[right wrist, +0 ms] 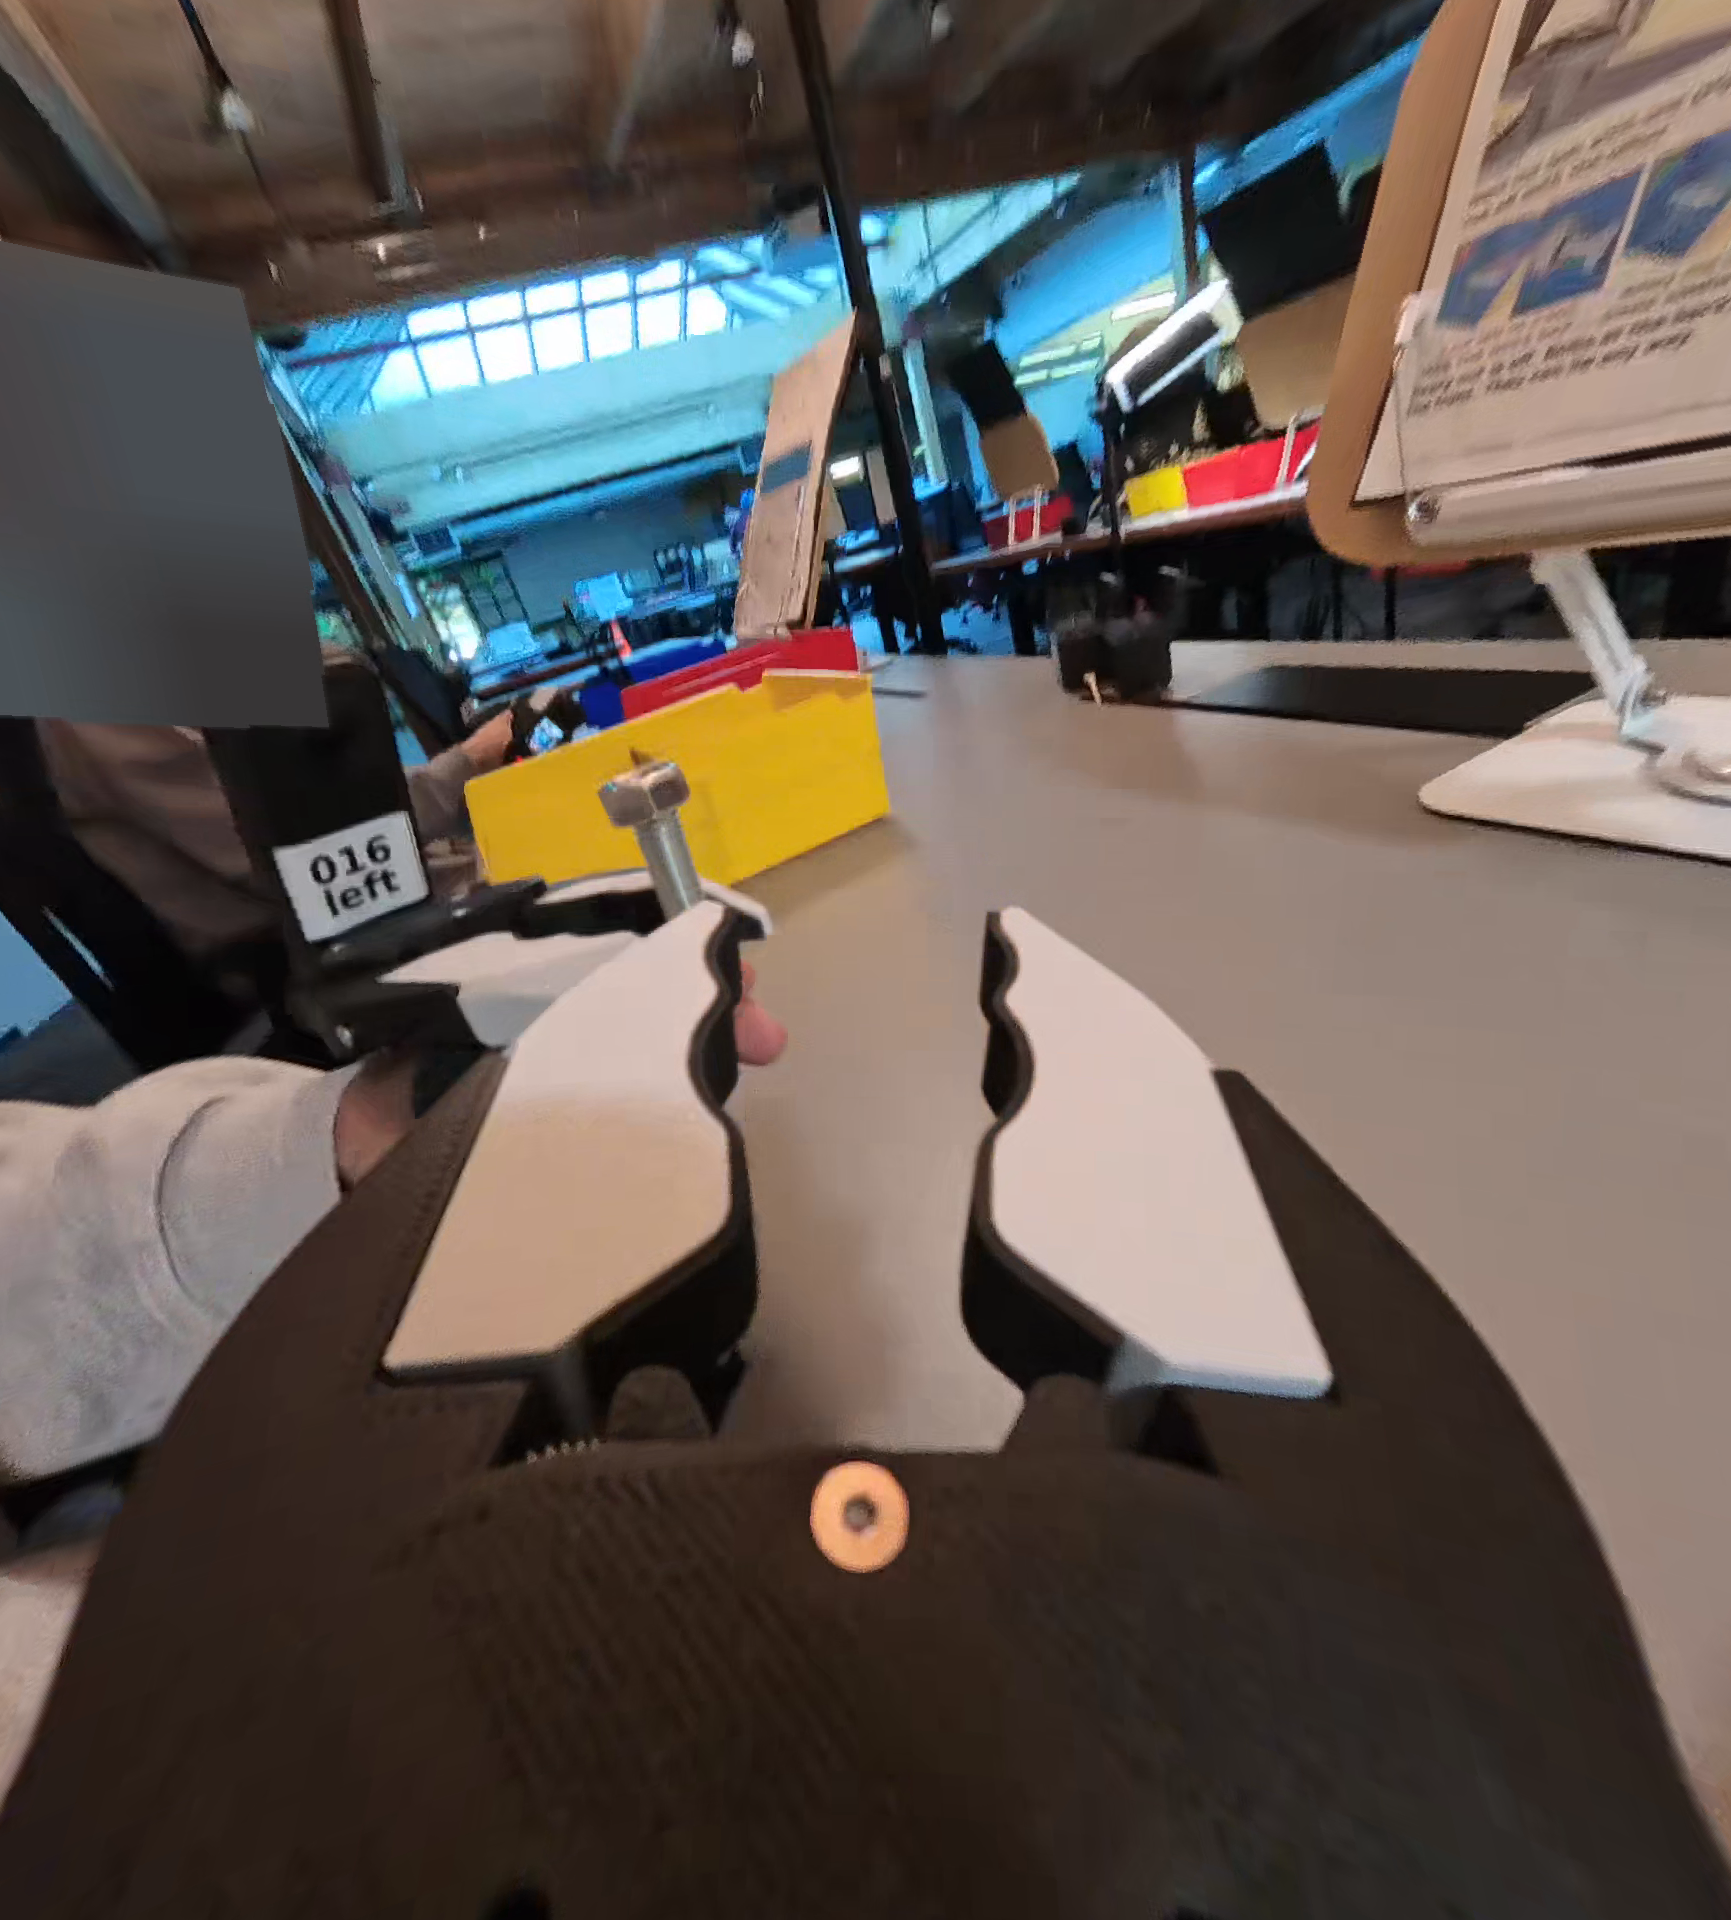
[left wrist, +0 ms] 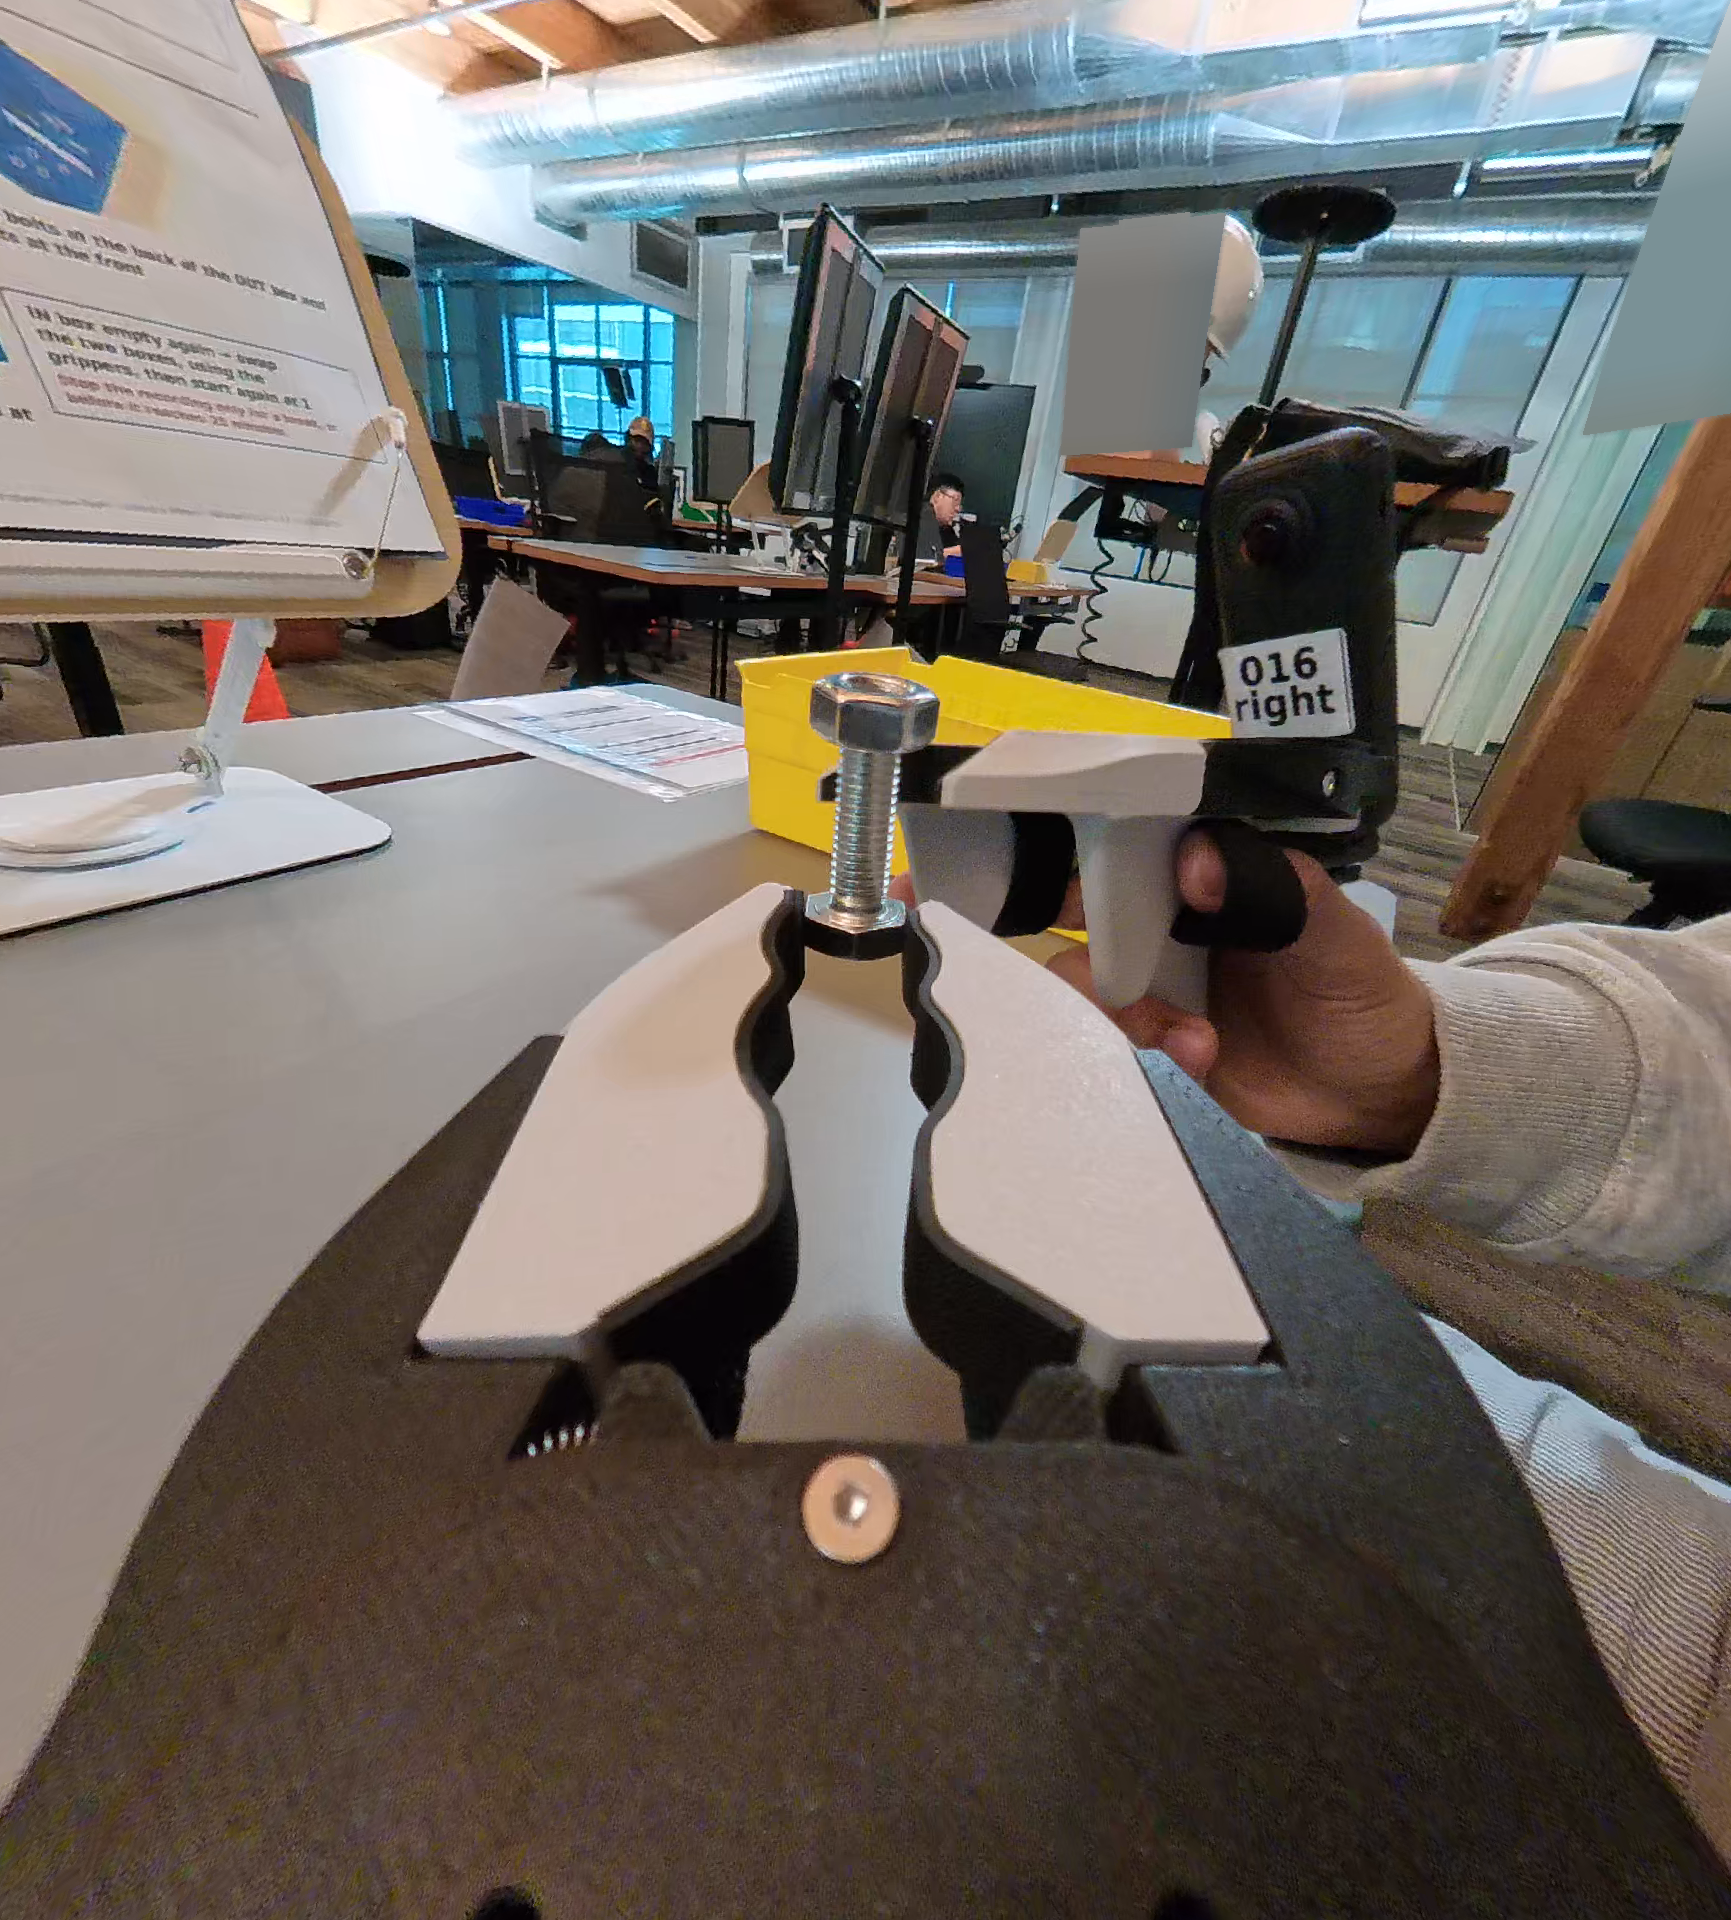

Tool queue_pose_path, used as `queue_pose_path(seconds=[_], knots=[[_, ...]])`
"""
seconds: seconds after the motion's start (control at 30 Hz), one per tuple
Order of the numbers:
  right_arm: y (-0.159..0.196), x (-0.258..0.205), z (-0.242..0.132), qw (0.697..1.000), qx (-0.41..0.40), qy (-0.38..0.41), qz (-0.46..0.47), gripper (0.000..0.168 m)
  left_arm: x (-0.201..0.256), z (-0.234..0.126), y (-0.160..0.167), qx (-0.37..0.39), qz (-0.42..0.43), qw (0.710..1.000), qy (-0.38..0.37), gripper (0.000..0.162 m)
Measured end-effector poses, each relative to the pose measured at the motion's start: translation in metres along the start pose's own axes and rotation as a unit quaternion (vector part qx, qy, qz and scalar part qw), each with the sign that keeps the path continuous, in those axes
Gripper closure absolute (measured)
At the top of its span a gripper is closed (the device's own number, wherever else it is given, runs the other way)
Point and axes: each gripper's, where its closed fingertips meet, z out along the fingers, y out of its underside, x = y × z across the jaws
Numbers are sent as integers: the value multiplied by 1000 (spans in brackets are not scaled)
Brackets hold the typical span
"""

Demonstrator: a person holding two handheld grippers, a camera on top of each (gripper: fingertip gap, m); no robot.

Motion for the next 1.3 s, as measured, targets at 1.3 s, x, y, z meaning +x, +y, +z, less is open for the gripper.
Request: queue_pose_path(seconds=[1.3], knots=[[27, -17, 74, 993, -15, -107, 49, 121, -29, -75, -4, 7, 7, 993, -119, 144]])
